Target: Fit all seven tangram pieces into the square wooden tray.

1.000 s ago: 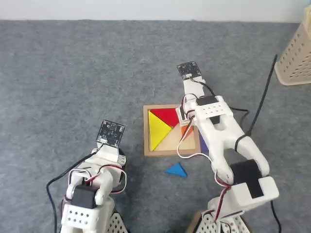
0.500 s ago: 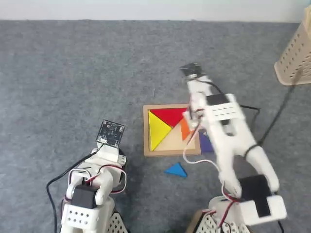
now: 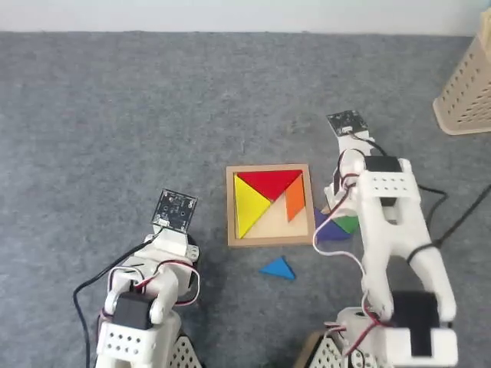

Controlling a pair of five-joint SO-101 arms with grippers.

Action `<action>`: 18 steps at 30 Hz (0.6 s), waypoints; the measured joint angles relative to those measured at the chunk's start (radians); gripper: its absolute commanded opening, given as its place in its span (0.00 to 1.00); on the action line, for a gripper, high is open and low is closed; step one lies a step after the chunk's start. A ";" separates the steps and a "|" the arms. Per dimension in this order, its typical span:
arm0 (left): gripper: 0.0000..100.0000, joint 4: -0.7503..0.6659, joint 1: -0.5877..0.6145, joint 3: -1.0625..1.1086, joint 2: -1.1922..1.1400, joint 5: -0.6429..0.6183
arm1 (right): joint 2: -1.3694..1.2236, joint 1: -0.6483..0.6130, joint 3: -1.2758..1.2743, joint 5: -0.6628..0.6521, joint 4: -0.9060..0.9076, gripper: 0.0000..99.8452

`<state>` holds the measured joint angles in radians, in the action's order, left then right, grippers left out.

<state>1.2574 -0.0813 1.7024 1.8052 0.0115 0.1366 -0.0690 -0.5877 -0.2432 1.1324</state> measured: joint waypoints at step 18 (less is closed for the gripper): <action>0.01 0.000 0.000 0.000 0.000 0.000 | -0.331 -0.008 0.245 0.400 -0.006 0.16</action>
<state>1.2574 -0.0813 1.7024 1.8052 0.0115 -0.1949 -0.0767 -0.3422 0.1573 1.1262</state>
